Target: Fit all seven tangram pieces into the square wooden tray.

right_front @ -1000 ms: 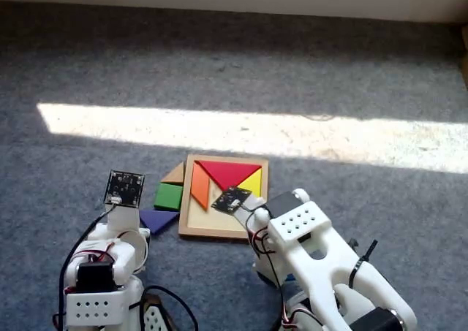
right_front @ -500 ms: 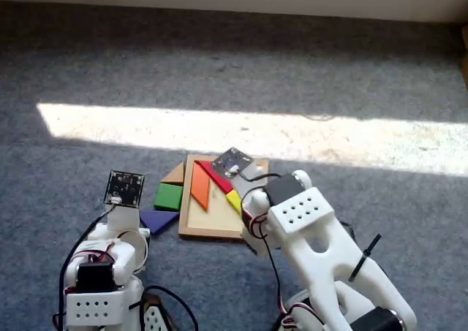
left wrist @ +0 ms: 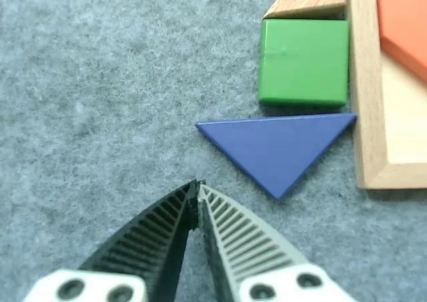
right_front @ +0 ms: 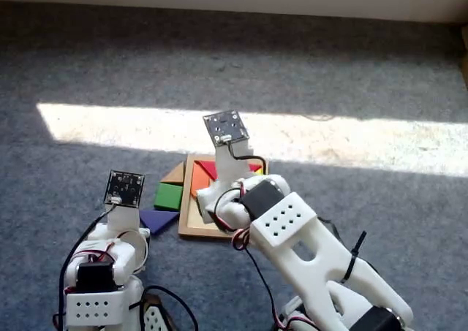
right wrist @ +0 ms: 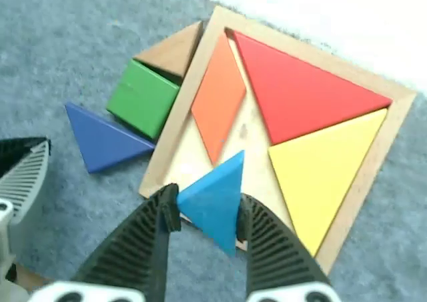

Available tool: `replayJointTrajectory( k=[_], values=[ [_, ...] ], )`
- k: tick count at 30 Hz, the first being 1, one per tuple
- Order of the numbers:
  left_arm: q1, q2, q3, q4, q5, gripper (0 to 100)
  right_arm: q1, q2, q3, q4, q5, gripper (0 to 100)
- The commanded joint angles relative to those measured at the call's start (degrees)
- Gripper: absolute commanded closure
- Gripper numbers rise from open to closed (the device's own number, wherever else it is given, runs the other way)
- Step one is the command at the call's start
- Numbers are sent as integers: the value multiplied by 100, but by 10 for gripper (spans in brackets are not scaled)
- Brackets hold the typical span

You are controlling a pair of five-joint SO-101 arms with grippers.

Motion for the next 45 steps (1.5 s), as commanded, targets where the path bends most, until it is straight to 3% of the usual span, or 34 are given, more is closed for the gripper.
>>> replayJointTrajectory(
  k=[1,4,9,14,39,45],
  values=[
    [-66,-259,119,35,-44,993,-66,-48,268,-1007,-360,993],
    [-66,-259,119,35,-44,993,-84,-101,585,-1332,-1037,993],
    [-66,-259,119,35,-44,993,-66,-101,769,-1385,-3182,993],
    [-66,-259,119,35,-44,993,-66,-110,892,-1385,-4141,992],
    [-66,-259,119,35,-44,993,-66,-48,1279,-1402,-4413,991],
    [-66,-259,119,35,-44,993,-75,-101,1675,-2334,-4413,991]
  ],
)
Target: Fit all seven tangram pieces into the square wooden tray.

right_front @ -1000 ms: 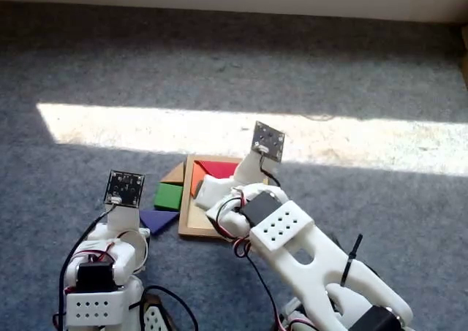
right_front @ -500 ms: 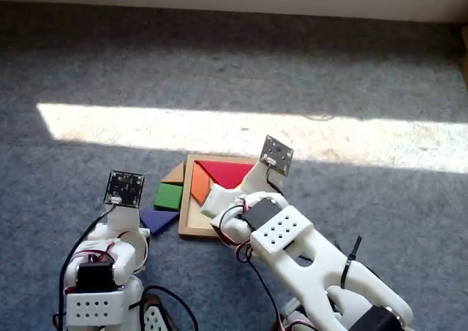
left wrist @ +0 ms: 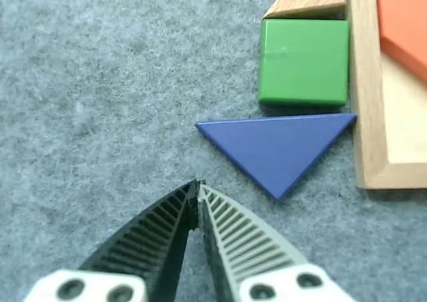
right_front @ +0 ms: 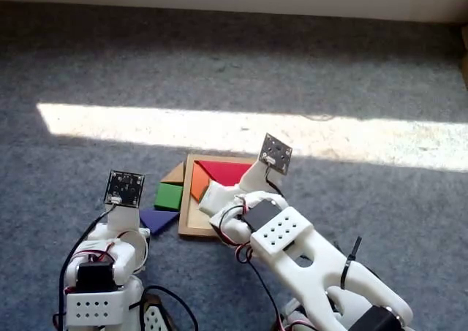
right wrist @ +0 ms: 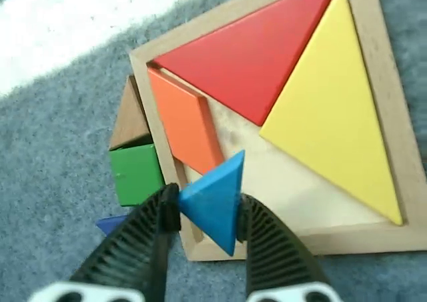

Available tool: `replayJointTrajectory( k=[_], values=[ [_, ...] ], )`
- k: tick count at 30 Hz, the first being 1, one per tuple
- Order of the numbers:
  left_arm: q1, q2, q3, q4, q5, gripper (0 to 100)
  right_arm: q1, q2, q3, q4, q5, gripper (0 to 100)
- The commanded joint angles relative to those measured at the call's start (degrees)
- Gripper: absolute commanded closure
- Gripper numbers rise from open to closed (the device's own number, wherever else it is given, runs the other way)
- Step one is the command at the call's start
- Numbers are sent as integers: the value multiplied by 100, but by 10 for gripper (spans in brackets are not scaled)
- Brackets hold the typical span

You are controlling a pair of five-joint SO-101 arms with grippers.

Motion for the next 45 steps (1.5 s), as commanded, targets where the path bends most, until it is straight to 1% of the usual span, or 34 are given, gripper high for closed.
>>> replayJointTrajectory(
  k=[1,5,11,14,16,18,19,24,30,34,36,39,43,45],
  values=[
    [-66,-259,119,35,-44,993,-40,-110,312,-690,-62,991],
    [-66,-259,119,35,-44,993,-31,-110,567,-1235,-44,991],
    [-66,-259,119,35,-44,993,-31,-110,576,-1226,-53,984],
    [-66,-259,119,35,-44,993,-31,-110,602,-1226,-79,915],
    [-66,-259,119,35,-44,993,-40,-110,611,-1218,-431,861],
    [-66,-259,119,35,-44,993,-48,-110,611,-1209,-897,834],
    [-66,-259,119,35,-44,993,-48,-110,611,-1200,-1029,834],
    [-66,-259,119,35,-44,993,-48,-110,567,-637,-1116,834],
    [-66,-259,119,35,-44,993,13,-145,541,-602,-1073,832],
    [-66,-259,119,35,-44,993,382,-822,356,-576,-1055,832],
    [-66,-259,119,35,-44,993,541,-1402,356,-576,-712,832],
    [-66,-259,119,35,-44,993,602,-2378,382,-576,378,832],
    [-66,-259,119,35,-44,993,505,-3345,1033,-576,1714,832],
    [-66,-259,119,35,-44,993,497,-3565,1297,-576,1829,844]
  ],
)
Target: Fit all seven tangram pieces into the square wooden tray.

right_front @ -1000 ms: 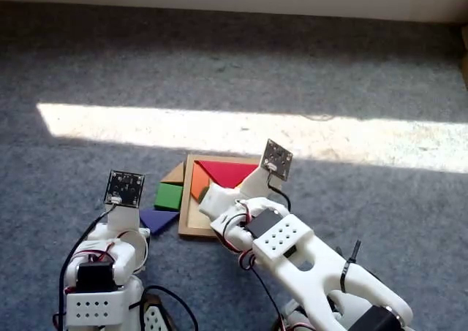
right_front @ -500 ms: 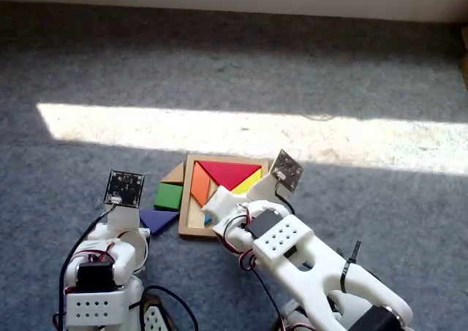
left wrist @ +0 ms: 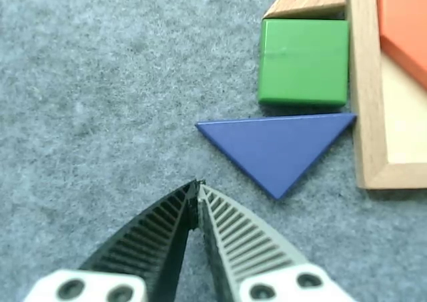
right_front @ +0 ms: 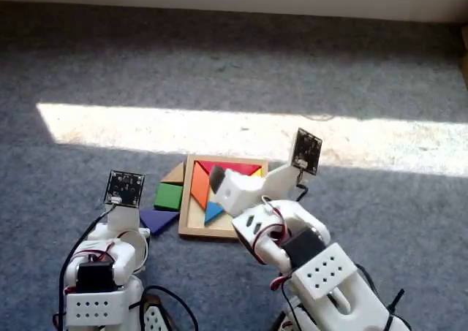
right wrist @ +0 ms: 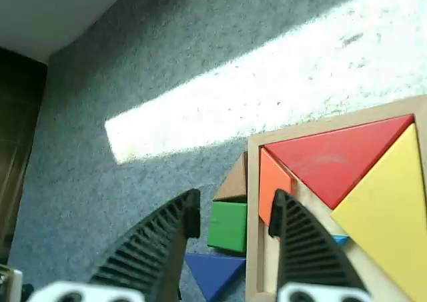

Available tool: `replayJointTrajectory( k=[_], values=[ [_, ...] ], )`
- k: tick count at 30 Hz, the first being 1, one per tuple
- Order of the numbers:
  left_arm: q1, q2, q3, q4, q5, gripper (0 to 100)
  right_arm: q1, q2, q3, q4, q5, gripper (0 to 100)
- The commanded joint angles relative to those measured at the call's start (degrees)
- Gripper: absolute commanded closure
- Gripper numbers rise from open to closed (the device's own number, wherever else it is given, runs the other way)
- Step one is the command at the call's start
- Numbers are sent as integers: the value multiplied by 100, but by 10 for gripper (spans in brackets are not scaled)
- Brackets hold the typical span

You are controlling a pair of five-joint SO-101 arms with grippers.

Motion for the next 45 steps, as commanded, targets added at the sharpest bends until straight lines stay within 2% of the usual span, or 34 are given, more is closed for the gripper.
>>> replayJointTrajectory(
  k=[1,4,9,16,19,23,25,32,41,45],
  values=[
    [-66,-259,119,35,-44,993,-4,-505,242,40,440,868],
    [-66,-259,119,35,-44,993,-4,-435,277,40,492,998],
    [-66,-259,119,35,-44,993,-233,75,31,251,923,995],
    [-66,-259,119,35,-44,993,-435,1763,-1543,2105,1266,995],
    [-66,-259,119,35,-44,993,-435,2554,-2141,2378,1837,995],
    [-66,-259,119,35,-44,993,-426,3495,-2607,2378,2971,995],
    [-66,-259,119,35,-44,993,-426,3952,-2747,2378,3262,995],
    [-66,-259,119,35,-44,993,-426,5095,-3371,2378,3341,995],
    [-66,-259,119,35,-44,993,-426,5279,-3600,2369,3341,995],
    [-66,-259,119,35,-44,993,-426,5437,-3556,1736,3323,995]
  ],
)
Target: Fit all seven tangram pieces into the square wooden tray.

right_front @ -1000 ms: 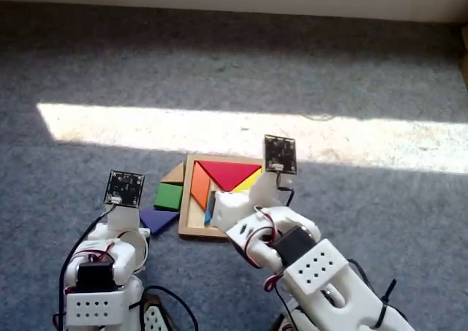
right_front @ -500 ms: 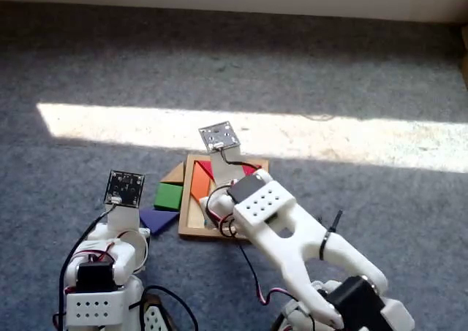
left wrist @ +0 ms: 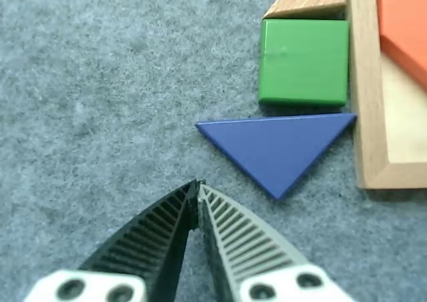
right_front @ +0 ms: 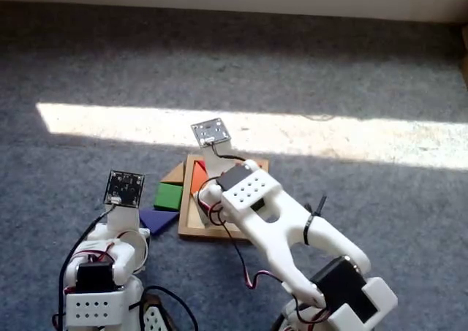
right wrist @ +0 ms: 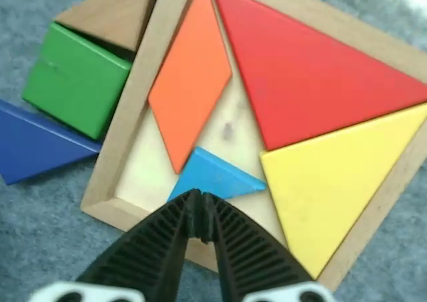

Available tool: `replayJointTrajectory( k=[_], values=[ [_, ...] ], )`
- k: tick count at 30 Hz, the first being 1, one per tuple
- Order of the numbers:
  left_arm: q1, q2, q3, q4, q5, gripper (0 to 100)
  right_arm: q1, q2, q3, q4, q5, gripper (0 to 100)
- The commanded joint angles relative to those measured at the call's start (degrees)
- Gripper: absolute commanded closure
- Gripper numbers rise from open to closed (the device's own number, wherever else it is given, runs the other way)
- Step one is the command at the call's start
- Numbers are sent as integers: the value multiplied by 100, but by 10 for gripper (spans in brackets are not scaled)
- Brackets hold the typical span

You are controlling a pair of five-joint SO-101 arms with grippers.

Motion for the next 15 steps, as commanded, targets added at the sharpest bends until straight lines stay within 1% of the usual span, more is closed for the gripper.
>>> replayJointTrajectory(
  k=[1,7,15],
  values=[
    [-66,-259,119,35,-44,993,-40,84,-224,-585,44,995],
    [-66,-259,119,35,-44,993,40,374,-75,-664,35,995],
    [-66,-259,119,35,-44,993,716,374,233,-497,62,995]
  ],
)
